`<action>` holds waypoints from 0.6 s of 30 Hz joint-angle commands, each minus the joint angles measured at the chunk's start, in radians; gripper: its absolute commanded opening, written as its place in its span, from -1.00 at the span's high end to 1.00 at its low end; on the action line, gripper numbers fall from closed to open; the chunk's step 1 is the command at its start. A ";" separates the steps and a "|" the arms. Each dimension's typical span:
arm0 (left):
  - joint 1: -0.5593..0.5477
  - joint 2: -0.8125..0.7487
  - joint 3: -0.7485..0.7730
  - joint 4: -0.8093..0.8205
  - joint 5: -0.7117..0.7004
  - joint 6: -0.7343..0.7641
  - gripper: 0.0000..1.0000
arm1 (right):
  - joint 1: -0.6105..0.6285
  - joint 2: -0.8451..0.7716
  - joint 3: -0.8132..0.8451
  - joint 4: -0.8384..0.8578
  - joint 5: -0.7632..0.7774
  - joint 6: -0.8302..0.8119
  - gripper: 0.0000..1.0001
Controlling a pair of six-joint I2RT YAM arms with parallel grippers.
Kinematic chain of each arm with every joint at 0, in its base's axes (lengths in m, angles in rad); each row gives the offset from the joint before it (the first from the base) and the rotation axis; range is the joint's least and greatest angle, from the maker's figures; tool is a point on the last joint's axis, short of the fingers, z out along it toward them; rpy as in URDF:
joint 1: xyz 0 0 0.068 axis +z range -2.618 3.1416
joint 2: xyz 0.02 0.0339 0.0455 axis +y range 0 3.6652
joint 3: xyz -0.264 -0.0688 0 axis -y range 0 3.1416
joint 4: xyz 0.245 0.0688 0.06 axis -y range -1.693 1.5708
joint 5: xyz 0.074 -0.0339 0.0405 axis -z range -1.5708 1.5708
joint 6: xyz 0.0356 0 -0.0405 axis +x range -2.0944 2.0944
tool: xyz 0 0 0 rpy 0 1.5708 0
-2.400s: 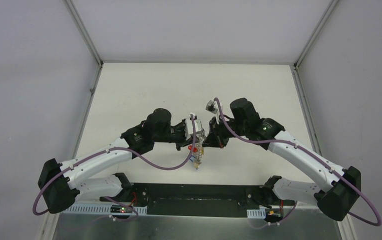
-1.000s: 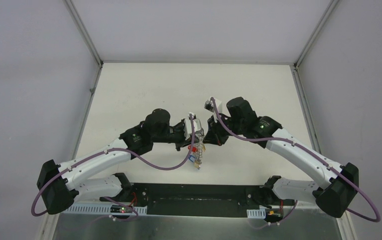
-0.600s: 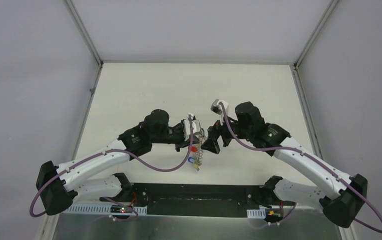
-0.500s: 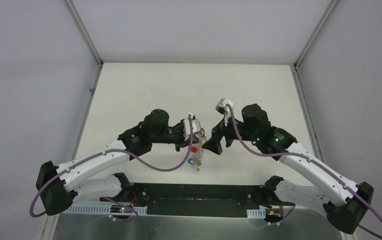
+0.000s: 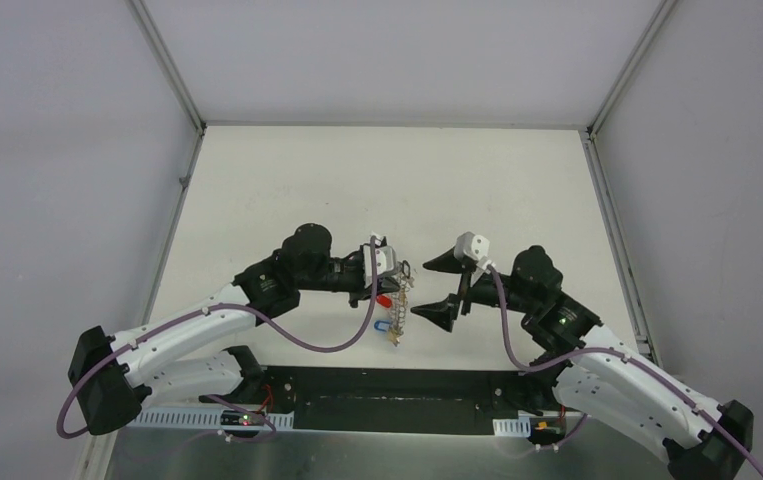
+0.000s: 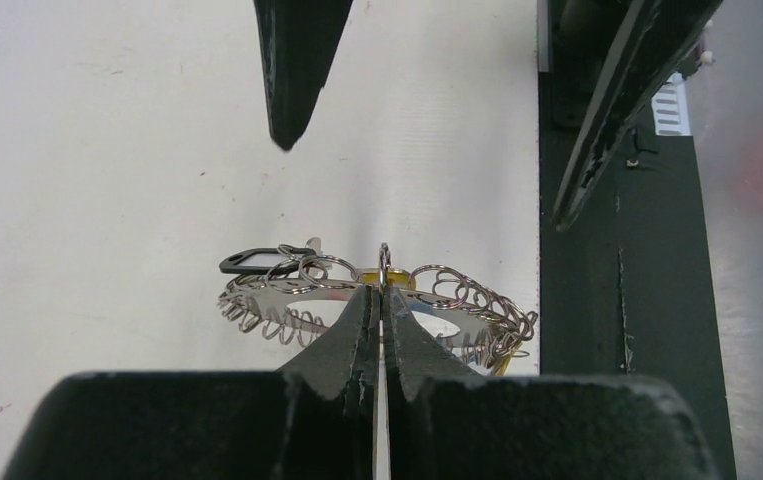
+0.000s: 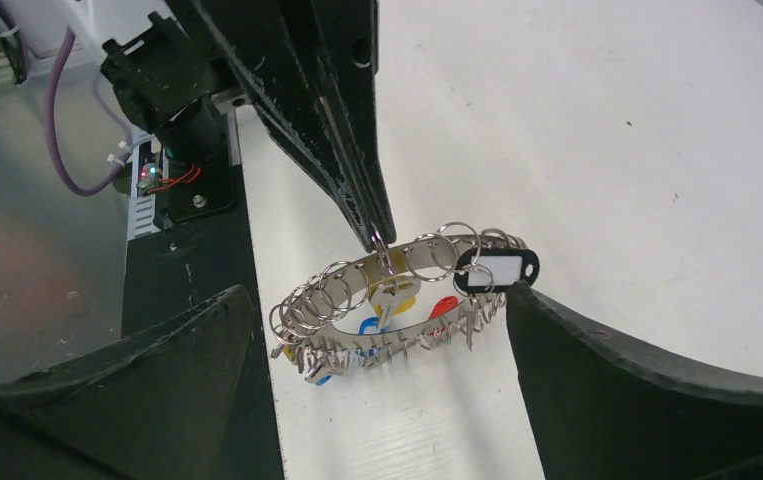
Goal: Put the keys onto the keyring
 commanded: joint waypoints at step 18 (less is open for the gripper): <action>-0.006 -0.032 -0.023 0.167 0.091 -0.024 1.00 | -0.001 0.074 -0.116 0.435 -0.173 -0.020 0.36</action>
